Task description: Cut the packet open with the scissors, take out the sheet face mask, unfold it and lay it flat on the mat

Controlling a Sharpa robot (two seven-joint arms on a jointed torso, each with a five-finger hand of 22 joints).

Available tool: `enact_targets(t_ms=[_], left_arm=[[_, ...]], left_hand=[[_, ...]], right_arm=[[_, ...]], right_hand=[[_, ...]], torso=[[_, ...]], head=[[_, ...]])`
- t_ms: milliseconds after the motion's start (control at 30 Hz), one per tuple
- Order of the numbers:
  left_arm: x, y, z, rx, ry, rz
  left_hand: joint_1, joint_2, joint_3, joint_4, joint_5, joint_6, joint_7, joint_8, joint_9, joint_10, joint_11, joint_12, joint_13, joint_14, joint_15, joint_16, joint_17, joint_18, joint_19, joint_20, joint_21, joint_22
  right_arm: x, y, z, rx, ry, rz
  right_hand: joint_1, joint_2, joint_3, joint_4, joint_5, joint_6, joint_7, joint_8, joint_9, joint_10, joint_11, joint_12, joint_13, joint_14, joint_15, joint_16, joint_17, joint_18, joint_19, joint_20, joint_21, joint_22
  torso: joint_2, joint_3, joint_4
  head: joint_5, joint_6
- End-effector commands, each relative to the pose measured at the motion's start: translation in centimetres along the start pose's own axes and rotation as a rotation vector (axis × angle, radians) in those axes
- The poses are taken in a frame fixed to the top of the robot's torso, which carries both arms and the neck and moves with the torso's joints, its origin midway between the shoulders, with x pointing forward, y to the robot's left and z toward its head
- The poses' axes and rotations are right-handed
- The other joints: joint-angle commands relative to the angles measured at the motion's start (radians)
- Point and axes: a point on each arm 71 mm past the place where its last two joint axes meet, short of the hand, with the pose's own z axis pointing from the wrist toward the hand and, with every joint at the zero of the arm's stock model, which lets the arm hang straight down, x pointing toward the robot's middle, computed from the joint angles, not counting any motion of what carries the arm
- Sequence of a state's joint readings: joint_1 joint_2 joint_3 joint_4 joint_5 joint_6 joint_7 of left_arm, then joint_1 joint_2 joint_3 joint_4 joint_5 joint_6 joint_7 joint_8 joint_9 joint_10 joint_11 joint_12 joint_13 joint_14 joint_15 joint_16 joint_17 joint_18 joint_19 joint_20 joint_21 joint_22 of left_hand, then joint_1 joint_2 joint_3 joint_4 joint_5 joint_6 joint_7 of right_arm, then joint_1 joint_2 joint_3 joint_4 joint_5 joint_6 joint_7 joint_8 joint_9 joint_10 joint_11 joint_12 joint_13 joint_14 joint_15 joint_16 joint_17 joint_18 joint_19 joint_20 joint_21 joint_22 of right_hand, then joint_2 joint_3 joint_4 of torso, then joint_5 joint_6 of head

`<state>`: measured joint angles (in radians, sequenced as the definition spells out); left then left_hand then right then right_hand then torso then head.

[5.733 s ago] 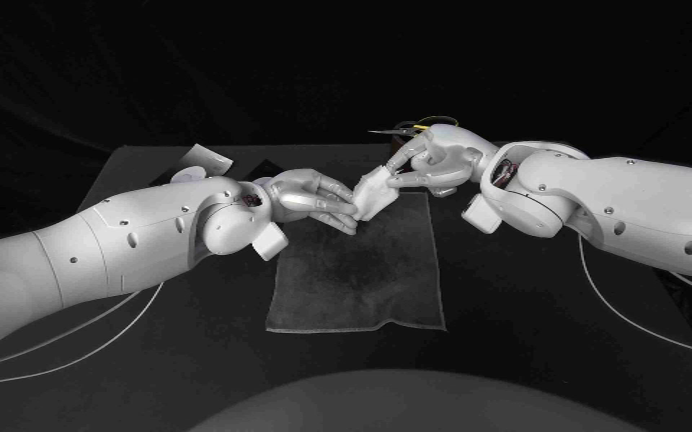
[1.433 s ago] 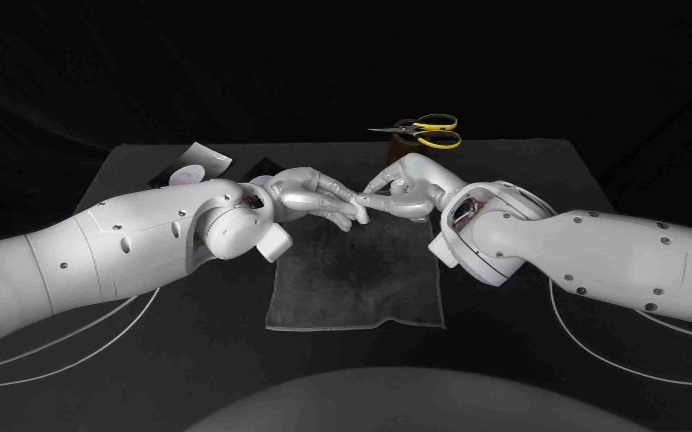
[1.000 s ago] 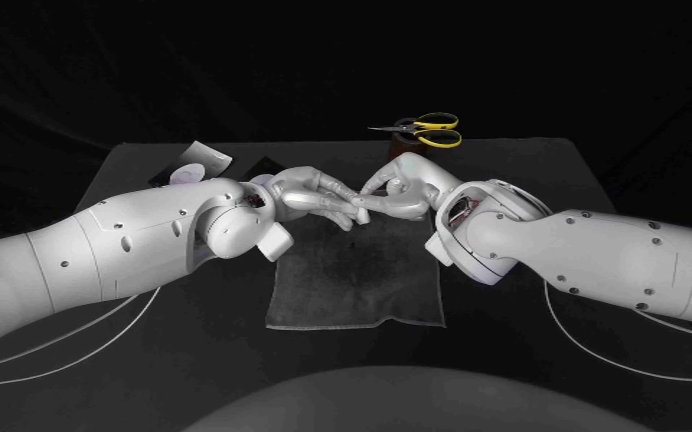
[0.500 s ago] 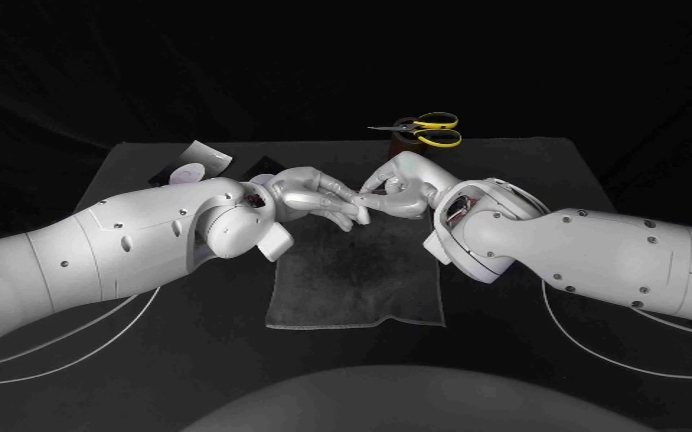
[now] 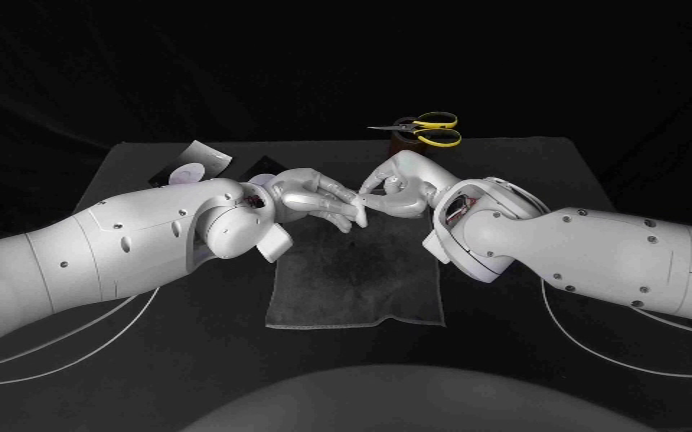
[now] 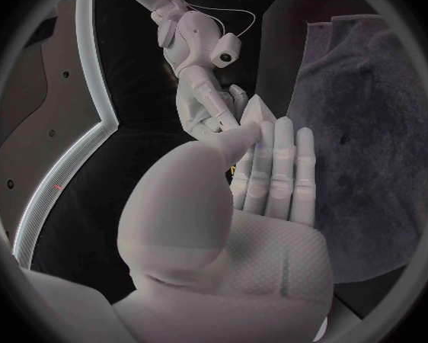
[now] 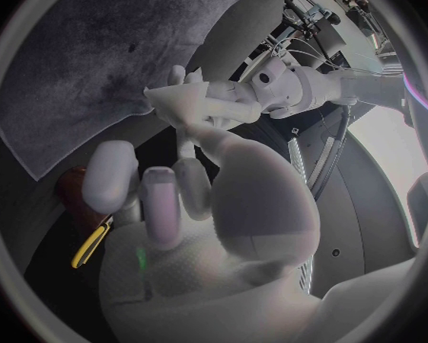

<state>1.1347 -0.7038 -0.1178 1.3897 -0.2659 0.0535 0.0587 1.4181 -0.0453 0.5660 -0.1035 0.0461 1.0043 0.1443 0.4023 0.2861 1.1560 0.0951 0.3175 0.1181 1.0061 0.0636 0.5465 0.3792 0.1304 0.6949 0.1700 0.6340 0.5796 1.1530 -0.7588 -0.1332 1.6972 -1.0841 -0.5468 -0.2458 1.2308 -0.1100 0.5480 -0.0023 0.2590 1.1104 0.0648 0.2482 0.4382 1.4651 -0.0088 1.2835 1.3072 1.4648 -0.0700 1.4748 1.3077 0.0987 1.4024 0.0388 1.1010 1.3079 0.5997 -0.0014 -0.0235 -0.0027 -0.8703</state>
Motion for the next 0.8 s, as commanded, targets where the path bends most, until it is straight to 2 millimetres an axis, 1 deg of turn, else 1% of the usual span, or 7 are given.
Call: enact_targets(t_ms=[33, 133, 233, 400, 667, 800], left_arm=[[0.1, -0.3, 0.0, 0.016, 0.005, -0.004], [0.1, -0.3, 0.0, 0.016, 0.004, -0.004], [0.0, -0.3, 0.0, 0.015, 0.003, -0.004], [0.0, -0.3, 0.0, 0.015, 0.003, -0.004], [-0.1, -0.3, -0.1, 0.013, -0.003, -0.004], [-0.1, -0.2, -0.1, 0.011, -0.005, -0.004]], left_hand=[[-0.007, 0.001, 0.005, -0.002, 0.003, 0.008, 0.002, 0.003, 0.001, -0.006, -0.003, 0.005, 0.001, -0.003, -0.005, 0.006, 0.001, -0.002, -0.009, 0.0, 0.004, 0.001], [-0.008, 0.001, 0.006, -0.002, 0.003, 0.008, 0.002, 0.003, 0.001, -0.006, -0.003, 0.005, 0.001, -0.003, -0.005, 0.007, 0.001, -0.002, -0.01, 0.0, 0.005, 0.002], [-0.008, 0.001, 0.006, -0.002, 0.003, 0.008, 0.002, 0.003, 0.001, -0.006, -0.003, 0.005, 0.001, -0.003, -0.005, 0.007, 0.001, -0.002, -0.01, 0.0, 0.005, 0.002], [-0.008, 0.0, 0.007, -0.002, 0.003, 0.008, 0.002, 0.003, 0.002, -0.006, -0.003, 0.006, 0.001, -0.003, -0.005, 0.007, 0.001, -0.002, -0.01, 0.0, 0.006, 0.003], [-0.008, 0.0, 0.007, -0.002, 0.003, 0.008, 0.002, 0.003, 0.002, -0.006, -0.003, 0.006, 0.001, -0.003, -0.005, 0.007, 0.001, -0.002, -0.01, 0.0, 0.006, 0.003], [-0.009, 0.0, 0.008, -0.003, 0.003, 0.008, 0.002, 0.003, 0.002, -0.006, -0.003, 0.006, 0.001, -0.003, -0.005, 0.007, 0.001, -0.002, -0.011, 0.0, 0.007, 0.004]], right_arm=[[0.0, 0.0, -0.1, -0.01, -0.003, -0.009], [0.0, 0.0, -0.1, -0.011, -0.005, -0.008], [-0.1, -0.1, -0.1, -0.01, -0.006, -0.008], [-0.2, -0.3, -0.1, -0.005, -0.011, -0.006], [-0.7, -0.7, -0.3, 0.01, -0.045, 0.018], [-0.9, -1.0, -0.4, 0.023, -0.046, 0.048]], right_hand=[[0.001, -0.003, 0.021, -0.01, 0.004, 0.0, -0.001, 0.009, 0.01, 0.048, -0.007, 0.007, 0.105, 0.078, -0.006, 0.006, 0.157, -0.007, 0.001, -0.005, 0.005, 0.133], [-0.002, 0.001, 0.05, -0.027, -0.001, 0.0, 0.0, 0.022, 0.018, 0.051, -0.007, 0.017, 0.111, 0.079, -0.006, 0.011, 0.162, -0.009, 0.005, -0.005, 0.017, 0.137], [-0.01, 0.009, 0.111, -0.061, -0.039, 0.0, 0.001, 0.042, 0.03, 0.056, -0.006, 0.029, 0.117, 0.082, -0.005, 0.017, 0.17, -0.011, 0.01, -0.006, 0.03, 0.143], [-0.025, 0.016, 0.155, -0.088, -0.085, 0.002, -0.001, 0.059, 0.038, 0.066, -0.008, 0.069, 0.14, 0.085, -0.006, 0.025, 0.179, -0.014, 0.016, -0.006, 0.046, 0.149], [-0.04, 0.017, 0.183, -0.113, -0.118, 0.011, -0.006, 0.076, 0.05, 0.079, -0.012, 0.128, 0.175, 0.089, -0.009, 0.037, 0.193, -0.02, 0.028, -0.008, 0.079, 0.158], [-0.054, 0.023, 0.194, -0.117, -0.141, 0.004, -0.005, 0.079, 0.055, 0.076, -0.011, 0.111, 0.167, 0.087, -0.009, 0.032, 0.187, -0.017, 0.022, -0.008, 0.066, 0.154]], torso=[[0.0, 0.0004, 0.0], [0.0, 0.0005, -0.0004], [0.0, 0.0002, -0.0001], [0.0, -0.0001, 0.0004], [0.0, -0.0004, 0.0007], [0.0, 0.0003, 0.0]], head=[[-0.001, -0.001], [-0.002, 0.0], [-0.003, -0.001], [-0.004, -0.002], [-0.005, -0.002], [-0.002, -0.001]])
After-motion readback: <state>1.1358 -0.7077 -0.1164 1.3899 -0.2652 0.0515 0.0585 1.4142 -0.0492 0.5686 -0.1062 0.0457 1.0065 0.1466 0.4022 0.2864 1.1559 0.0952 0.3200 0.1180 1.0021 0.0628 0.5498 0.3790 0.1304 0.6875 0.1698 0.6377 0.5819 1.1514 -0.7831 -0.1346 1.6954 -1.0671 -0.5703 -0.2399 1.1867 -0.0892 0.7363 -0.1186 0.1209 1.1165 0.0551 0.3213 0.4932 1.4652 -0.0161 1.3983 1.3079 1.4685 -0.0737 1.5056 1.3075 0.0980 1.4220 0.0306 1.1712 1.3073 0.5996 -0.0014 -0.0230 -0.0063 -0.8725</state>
